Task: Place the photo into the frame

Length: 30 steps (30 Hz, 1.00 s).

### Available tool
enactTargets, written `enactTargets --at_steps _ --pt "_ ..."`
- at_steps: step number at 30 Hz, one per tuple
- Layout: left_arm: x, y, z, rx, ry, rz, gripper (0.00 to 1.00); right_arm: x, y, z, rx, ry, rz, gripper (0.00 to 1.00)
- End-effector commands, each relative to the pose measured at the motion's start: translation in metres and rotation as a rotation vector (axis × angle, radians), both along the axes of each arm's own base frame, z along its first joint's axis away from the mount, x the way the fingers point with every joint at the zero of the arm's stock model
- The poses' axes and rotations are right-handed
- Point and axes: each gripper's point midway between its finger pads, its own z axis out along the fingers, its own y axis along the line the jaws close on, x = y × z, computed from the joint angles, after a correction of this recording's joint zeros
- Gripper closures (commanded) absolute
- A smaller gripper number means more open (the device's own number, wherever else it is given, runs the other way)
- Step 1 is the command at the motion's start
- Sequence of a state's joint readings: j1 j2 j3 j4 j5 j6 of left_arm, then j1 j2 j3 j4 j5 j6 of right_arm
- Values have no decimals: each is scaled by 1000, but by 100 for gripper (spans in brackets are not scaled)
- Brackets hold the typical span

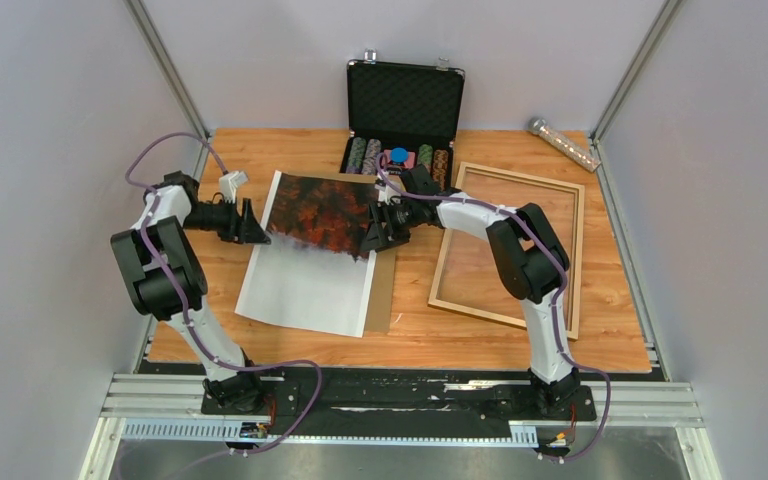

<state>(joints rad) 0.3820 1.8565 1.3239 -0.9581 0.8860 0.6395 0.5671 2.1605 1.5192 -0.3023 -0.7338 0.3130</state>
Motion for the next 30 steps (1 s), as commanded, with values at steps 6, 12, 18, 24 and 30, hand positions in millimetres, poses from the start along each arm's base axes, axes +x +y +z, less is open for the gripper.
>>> enactTargets --at_steps 6,12,18,24,30 --pt "-12 -20 24 -139 -20 -50 37 13 0 -19 -51 -38 -27 39" --pt "-14 -23 12 -132 -7 -30 39 13 0 -18 -51 -40 -27 39" --pt "-19 -37 5 -87 -14 -17 50 13 -1 -16 -52 -47 -30 39" --pt "-13 -34 18 -35 -46 28 69 15 0 -11 -47 -60 -31 39" --pt "-9 -26 34 42 -79 70 86 18 0 -2 -38 -81 -33 38"
